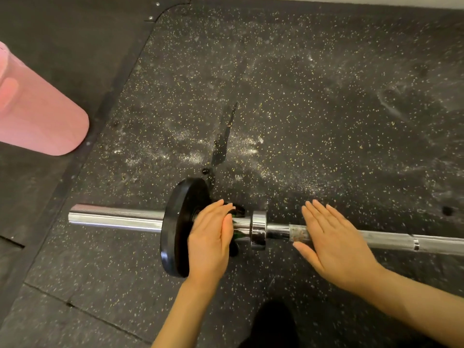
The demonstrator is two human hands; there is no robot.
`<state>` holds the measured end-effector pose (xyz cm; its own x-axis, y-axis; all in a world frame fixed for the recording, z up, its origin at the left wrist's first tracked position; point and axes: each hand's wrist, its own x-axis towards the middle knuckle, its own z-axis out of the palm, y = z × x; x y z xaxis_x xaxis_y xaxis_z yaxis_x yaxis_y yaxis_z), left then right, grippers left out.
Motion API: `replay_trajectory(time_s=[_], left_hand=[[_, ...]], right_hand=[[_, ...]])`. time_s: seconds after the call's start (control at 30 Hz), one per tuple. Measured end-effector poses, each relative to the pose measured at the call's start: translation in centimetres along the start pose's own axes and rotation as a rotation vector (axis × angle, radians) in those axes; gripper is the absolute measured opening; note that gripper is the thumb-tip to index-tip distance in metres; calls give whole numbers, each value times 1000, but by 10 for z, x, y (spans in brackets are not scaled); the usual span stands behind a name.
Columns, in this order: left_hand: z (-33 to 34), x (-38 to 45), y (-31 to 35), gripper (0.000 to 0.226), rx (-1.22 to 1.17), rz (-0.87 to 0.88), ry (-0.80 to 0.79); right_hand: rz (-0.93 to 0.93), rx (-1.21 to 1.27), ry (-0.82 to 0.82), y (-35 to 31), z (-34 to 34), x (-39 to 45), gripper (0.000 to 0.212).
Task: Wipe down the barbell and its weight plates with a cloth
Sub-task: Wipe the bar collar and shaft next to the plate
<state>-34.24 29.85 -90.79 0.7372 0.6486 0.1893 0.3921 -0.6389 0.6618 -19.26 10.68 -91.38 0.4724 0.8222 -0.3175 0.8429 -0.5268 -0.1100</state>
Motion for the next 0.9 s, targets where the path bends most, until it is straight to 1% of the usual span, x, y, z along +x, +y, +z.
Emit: replay_trajectory(time_s=[0.1,0.17,0.2,0.27,0.3,0.37,0.43,0.5,0.57,0.63,0.73,0.8,0.87,0.9], left_hand=[[10,-1,10,38,22,118,-42],[22,0,21,40,61,229,-95],[29,2,27,39,110,283,-139],[41,5,36,37,296,352,-244],[45,7,39,37,378,353,-293],[45,10,35,41,416,304,-333],[34,14,23,47,406,242,-320],[18,16,6,50,471,210,-317],[6,17,-9,50,551,186,-315],[0,17,-16,49,573,160,-291],[10,16,-12,47,514,180,-225],[21,15,-3,54,461,228,-215],[29,12,3,63,447,256,-213],[29,12,2,64,454,275,-212]], right_hand=[[-60,-75,0,12,-4,4,81],[-73,-88,7,18,-3,6,80],[-68,-88,9,19,-2,7,80],[-49,-76,16,18,0,9,80],[-39,-72,18,18,0,9,80],[-26,-75,29,17,-1,9,80],[-23,-78,50,18,-1,10,80],[-25,-78,45,18,-3,10,80],[-32,-85,50,18,-3,11,80],[-37,-93,57,18,-3,11,80],[-48,-108,62,19,-1,11,79],[-51,-115,77,20,0,11,77],[-48,-118,91,21,1,10,76],[-44,-117,96,22,1,9,76]])
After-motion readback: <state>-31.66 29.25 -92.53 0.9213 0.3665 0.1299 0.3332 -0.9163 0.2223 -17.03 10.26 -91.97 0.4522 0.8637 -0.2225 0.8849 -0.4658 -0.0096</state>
